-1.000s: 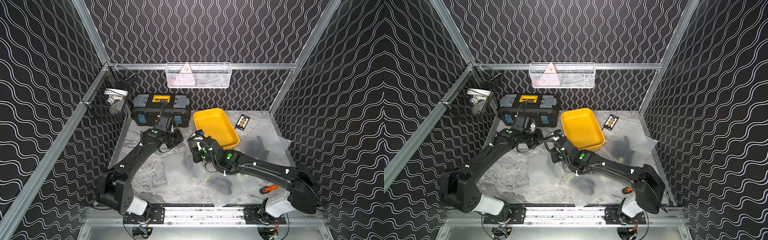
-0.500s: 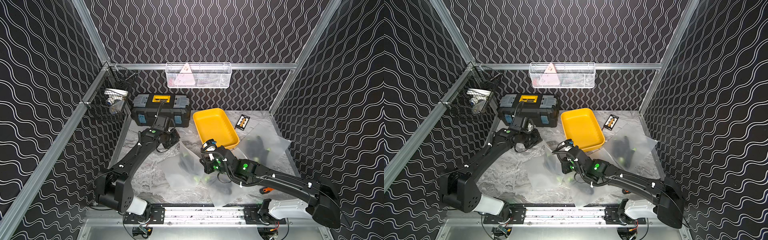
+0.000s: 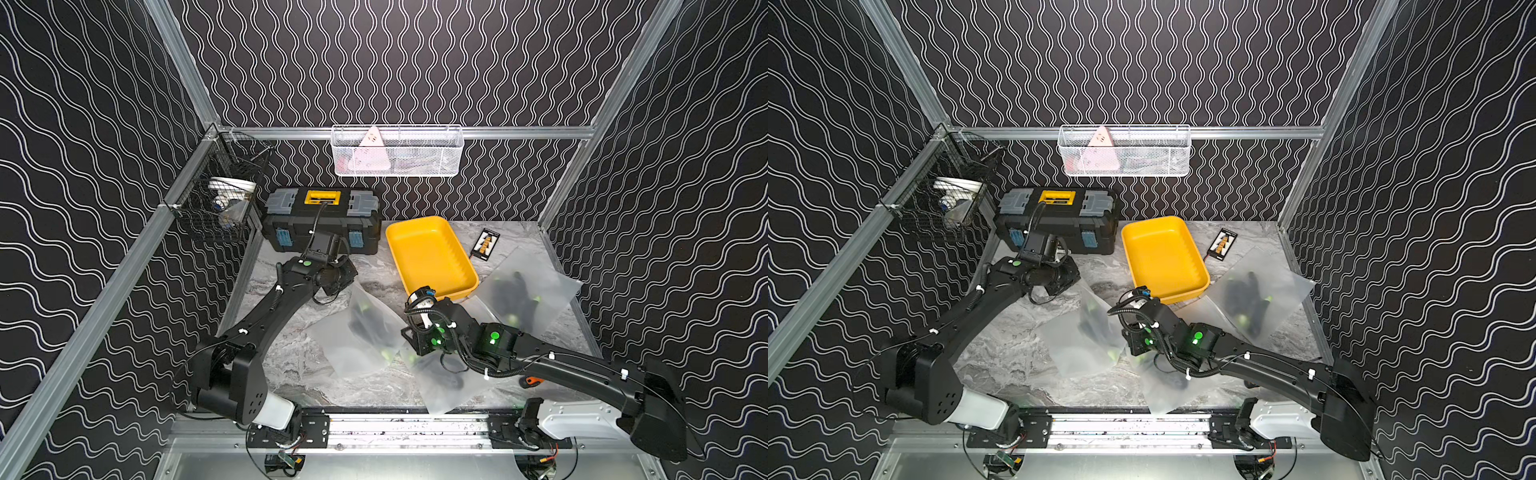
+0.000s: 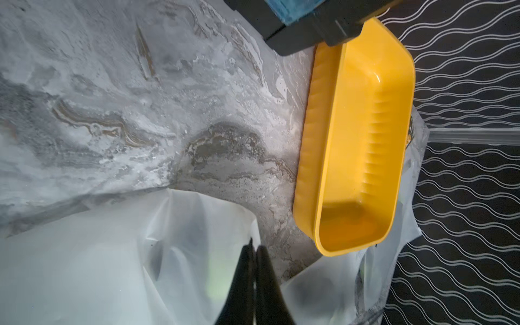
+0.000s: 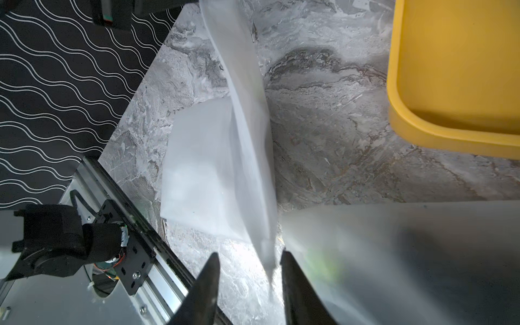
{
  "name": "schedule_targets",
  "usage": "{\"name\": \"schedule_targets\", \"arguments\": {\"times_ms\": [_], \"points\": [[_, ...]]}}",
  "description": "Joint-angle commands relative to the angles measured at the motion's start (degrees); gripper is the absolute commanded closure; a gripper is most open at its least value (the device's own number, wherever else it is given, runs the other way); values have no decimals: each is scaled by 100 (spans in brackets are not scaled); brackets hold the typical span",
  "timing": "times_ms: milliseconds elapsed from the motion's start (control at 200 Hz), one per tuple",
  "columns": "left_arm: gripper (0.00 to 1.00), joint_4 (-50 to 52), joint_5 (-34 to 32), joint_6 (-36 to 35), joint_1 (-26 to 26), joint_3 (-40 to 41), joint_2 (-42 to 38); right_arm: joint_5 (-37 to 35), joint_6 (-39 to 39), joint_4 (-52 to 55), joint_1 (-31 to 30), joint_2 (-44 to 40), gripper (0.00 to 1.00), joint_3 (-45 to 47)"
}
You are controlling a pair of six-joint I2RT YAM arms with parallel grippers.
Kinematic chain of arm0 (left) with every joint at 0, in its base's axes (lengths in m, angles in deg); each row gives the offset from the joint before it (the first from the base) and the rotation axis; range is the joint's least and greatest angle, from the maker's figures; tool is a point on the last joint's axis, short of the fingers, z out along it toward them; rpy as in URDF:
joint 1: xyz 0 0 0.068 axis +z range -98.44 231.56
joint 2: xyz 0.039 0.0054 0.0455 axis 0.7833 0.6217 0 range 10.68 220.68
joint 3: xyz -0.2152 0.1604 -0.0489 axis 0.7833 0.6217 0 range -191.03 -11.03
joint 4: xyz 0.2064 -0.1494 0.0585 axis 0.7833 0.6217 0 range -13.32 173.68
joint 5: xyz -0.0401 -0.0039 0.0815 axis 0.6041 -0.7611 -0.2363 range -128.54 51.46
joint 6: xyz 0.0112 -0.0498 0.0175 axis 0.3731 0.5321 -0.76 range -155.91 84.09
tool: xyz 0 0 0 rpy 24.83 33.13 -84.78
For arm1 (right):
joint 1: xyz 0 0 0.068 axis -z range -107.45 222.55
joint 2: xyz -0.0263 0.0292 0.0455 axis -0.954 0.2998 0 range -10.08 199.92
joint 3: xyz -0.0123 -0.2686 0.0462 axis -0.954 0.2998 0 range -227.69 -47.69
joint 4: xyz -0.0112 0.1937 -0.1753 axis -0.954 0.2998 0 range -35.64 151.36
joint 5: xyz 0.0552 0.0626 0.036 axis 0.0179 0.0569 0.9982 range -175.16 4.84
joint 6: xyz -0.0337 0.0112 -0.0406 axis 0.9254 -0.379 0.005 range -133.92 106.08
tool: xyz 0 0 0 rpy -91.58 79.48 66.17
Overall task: Place the eggplant in a zip-top bag and seal the zipper
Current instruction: Zip the zipper on the zipper food storage bag, then place the zipper food storage bag at the center of the board.
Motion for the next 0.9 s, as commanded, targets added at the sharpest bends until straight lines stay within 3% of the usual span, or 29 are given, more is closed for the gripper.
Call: {"name": "schedule_targets", "arguments": {"times_ms": [0, 195, 385, 600, 706, 896], "points": [[100, -103, -351, -9, -206, -59, -24, -304, -23, 54, -5, -25, 58, -293], [100, 242, -1171, -511, -698, -350, 55, -976, 57, 463, 291, -2, 48, -635], [100, 674, -2233, -1118, -1298, -783, 382, -346, -162, 418, 1421, 206, 46, -470], [100, 613, -2676, -1304, -1865, -854, 960, -27, -375, 483, 2639, 810, 45, -418], [99, 697, -2988, -1455, -2113, -1001, 1357, 170, -377, 389, 2826, 990, 45, -407], [98, 679, -3373, -1498, -2114, -935, 1645, 444, -255, 378, 2828, 1021, 45, -404]]}}
